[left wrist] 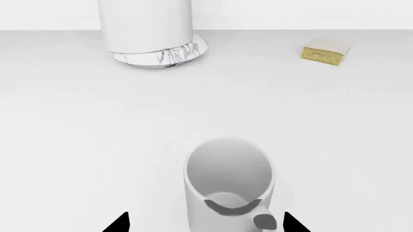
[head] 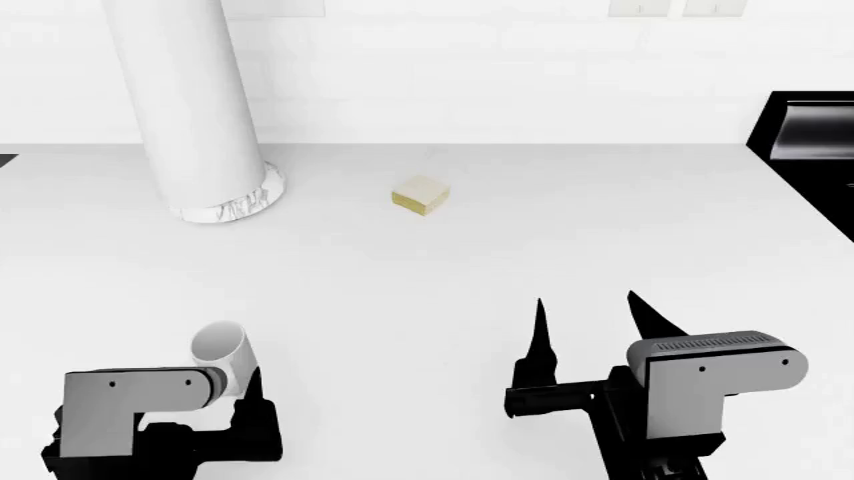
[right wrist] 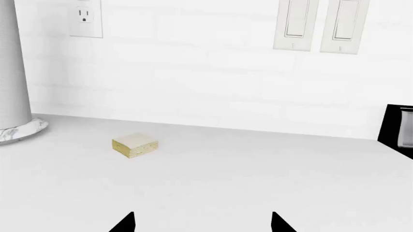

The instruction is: A wet mug is on the counter and needs to be dried. Pick it up and place it upside down in the open cabinet.

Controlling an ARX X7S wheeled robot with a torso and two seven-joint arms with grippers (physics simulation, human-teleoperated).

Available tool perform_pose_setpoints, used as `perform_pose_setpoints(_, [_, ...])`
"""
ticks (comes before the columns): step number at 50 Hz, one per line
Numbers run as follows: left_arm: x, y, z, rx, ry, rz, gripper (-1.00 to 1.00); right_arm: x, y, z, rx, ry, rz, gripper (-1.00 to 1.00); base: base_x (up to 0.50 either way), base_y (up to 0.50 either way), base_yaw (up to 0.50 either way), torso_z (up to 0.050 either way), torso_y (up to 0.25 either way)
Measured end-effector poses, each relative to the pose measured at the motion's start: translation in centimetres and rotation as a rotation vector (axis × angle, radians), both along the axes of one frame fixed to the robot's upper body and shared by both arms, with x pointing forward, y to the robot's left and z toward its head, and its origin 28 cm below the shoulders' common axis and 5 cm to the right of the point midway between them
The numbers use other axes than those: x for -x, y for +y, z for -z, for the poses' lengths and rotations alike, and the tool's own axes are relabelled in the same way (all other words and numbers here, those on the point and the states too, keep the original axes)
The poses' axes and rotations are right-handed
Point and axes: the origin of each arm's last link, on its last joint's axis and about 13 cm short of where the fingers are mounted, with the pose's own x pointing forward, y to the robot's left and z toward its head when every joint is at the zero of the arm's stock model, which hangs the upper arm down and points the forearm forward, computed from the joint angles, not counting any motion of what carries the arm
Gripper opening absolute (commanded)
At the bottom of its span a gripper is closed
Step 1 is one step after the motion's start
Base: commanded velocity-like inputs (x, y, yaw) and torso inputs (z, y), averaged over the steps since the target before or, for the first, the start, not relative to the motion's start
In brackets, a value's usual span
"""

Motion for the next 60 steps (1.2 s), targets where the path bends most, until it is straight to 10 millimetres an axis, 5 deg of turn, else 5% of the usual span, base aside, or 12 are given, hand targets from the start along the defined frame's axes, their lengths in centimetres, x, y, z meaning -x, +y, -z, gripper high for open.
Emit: perform_pose_setpoints(60, [-1.8,-0.1,1.1,0.011,0.004,0.017,1.0,0.1,-0.1,0.1,-0.006,0.0,-0.001,1.0,0.0,0.0,0.0,0.0,0.0])
